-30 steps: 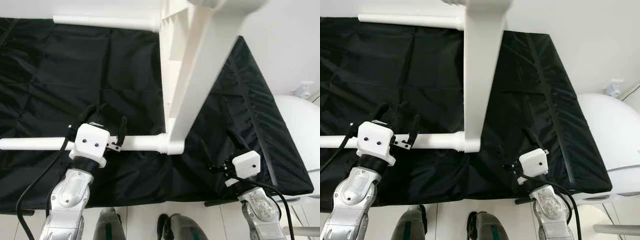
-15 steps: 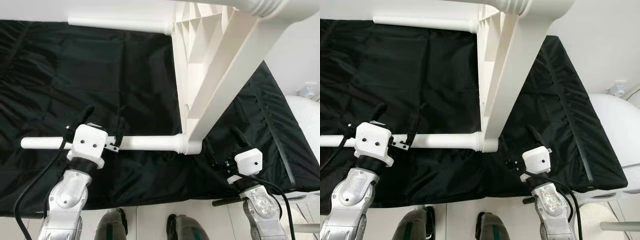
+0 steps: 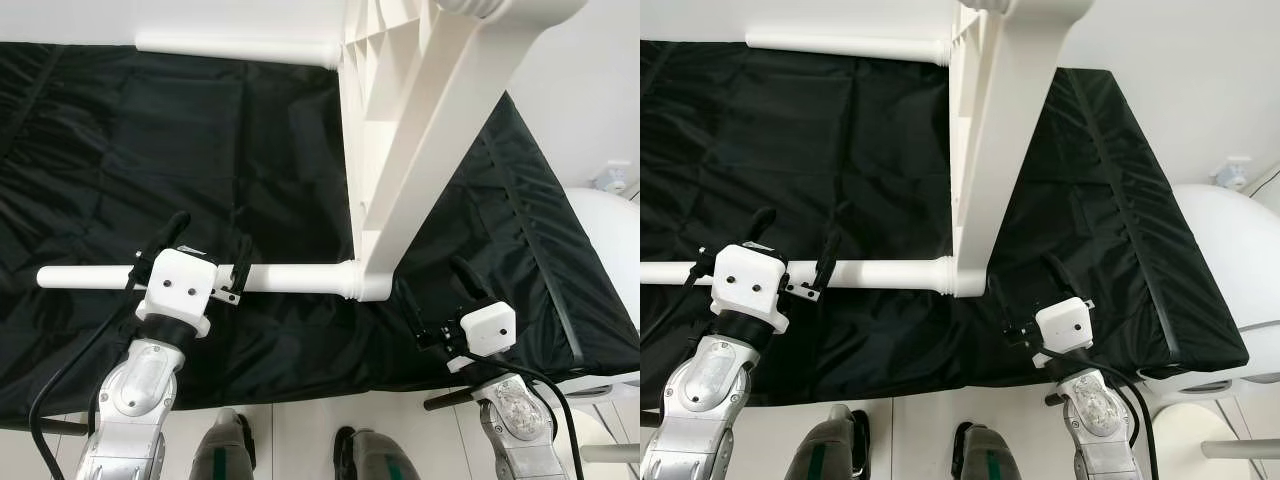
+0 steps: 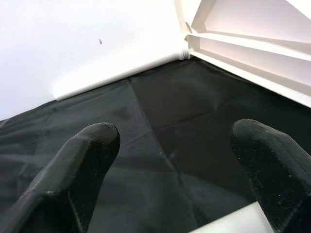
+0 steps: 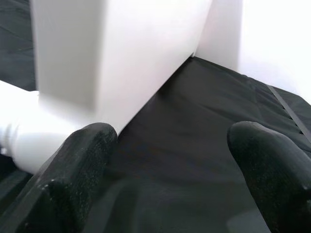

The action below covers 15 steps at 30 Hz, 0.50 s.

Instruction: Building children table

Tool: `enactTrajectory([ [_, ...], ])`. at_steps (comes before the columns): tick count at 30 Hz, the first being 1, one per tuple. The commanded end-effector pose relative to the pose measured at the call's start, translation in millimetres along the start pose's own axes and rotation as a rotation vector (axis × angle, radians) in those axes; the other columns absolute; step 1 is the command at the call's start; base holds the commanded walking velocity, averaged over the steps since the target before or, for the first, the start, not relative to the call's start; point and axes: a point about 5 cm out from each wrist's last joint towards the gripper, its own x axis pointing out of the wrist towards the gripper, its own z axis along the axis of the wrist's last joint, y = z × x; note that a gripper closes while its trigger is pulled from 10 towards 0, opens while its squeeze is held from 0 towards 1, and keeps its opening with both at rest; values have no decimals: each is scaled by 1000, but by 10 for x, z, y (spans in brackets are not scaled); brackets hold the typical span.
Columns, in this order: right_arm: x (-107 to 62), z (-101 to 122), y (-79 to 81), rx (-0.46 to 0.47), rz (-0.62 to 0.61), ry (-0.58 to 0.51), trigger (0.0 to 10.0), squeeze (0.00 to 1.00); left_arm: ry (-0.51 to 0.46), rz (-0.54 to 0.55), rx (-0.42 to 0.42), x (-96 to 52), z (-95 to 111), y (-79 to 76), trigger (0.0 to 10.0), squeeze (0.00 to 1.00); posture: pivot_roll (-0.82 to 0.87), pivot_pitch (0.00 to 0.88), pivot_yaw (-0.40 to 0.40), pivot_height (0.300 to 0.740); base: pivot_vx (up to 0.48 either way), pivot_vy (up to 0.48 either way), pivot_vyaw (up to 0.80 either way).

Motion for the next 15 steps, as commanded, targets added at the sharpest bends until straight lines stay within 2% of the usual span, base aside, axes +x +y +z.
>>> enactTrajectory([
  [1, -48, -23, -4, -8, -11, 15, 10000, 0, -4, -12, 2, 2, 14, -10, 10000, 0, 78, 173, -44, 740, 0, 0, 0],
  [10, -111, -29, 6, -11, -2, 21, 10000, 0, -2, -39, -3, -1, -16, -31, 10000, 0, 64, 174, -30, 740, 0, 0, 0],
  [15, -77, -14, 33, -49, 92, -7, 10000, 0, -20, -112, 14, -8, -18, -72, 10000, 0, 62, 175, -34, 740, 0, 0, 0],
])
